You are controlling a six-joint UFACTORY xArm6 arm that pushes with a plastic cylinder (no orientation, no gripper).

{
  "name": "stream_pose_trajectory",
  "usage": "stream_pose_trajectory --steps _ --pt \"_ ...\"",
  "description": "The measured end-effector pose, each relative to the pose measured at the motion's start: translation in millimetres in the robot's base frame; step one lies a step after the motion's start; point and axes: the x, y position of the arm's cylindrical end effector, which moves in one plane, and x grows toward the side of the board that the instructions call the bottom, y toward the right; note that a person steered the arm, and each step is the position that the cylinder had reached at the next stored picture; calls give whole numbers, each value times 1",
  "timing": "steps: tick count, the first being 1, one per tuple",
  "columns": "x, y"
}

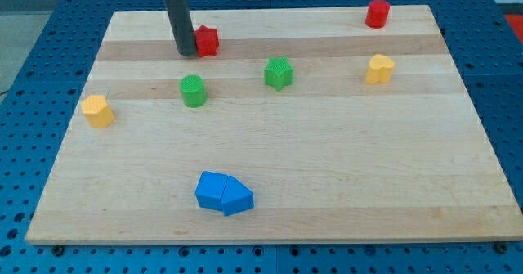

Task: Move the red star closer to the red circle

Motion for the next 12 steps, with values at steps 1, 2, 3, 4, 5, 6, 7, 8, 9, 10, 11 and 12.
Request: stream_pose_trajectory --steps 1,2,3,4,5,6,7,8,9,10,11,12 --pt "-3 -34" --pt "-16 -15" --pt "-22 55" --pt "-22 121" --pt "-21 91" --pt "5 62" --pt "18 88" --pt "6 136" --pt "-21 180" --pt "-28 209" --pt "-23 200" --pt "-20 193"
